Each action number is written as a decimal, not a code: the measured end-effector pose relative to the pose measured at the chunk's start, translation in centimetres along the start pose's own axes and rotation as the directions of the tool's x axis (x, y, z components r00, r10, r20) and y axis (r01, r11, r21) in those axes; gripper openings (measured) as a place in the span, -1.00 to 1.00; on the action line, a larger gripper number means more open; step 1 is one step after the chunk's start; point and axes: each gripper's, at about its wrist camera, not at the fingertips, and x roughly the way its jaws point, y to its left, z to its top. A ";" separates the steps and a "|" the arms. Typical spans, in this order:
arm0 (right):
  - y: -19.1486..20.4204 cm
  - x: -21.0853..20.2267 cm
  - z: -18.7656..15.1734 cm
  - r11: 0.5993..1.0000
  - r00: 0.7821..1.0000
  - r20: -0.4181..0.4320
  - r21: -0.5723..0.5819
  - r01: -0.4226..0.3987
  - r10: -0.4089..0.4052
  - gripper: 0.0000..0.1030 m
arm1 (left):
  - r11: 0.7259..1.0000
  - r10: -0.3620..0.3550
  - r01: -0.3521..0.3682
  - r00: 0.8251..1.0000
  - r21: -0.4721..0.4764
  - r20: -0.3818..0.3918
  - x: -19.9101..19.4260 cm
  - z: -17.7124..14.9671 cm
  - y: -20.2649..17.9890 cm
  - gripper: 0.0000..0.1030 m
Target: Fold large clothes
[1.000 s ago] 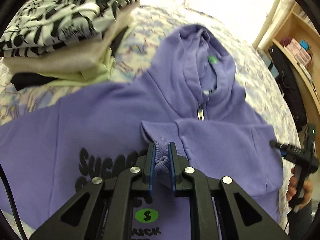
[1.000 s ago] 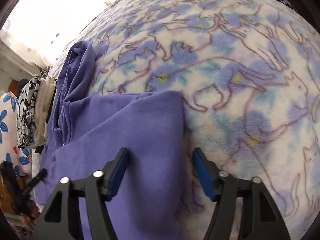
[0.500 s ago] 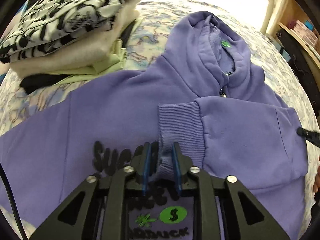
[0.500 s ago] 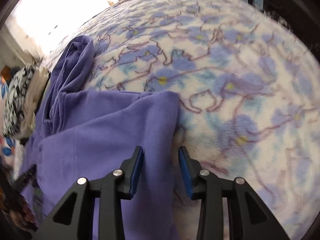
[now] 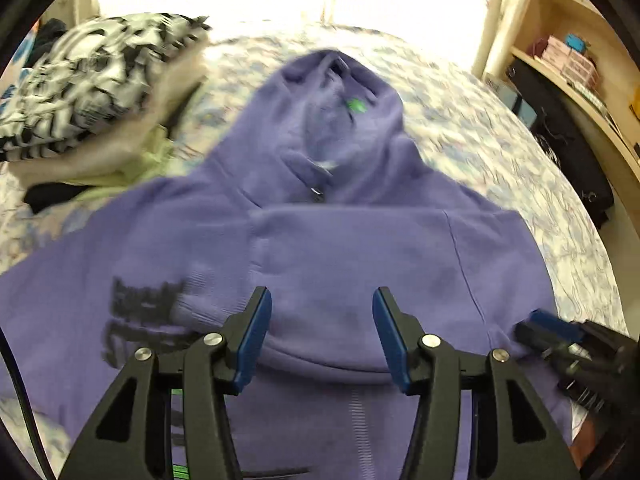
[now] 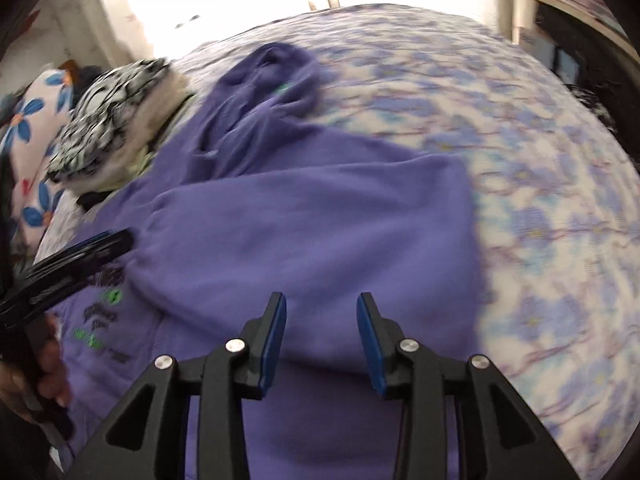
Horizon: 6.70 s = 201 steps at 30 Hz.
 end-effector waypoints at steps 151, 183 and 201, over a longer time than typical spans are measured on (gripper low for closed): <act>14.4 -5.1 -9.0 0.993 0.991 0.066 -0.026 -0.111 0.112 -0.34 | 0.985 -0.171 0.170 0.985 0.019 0.013 -14.7 -8.6 8.0 0.52; 20.3 -4.9 0.6 0.978 0.970 0.215 -0.199 -0.069 0.112 -0.74 | 0.983 0.020 -0.016 1.000 -0.183 0.017 -15.5 -14.1 16.7 0.63; 3.9 -1.2 -1.5 0.993 0.999 -0.021 0.106 -0.044 0.047 -0.17 | 0.992 -0.042 0.038 0.999 -0.120 -0.032 -11.3 -8.1 15.8 0.63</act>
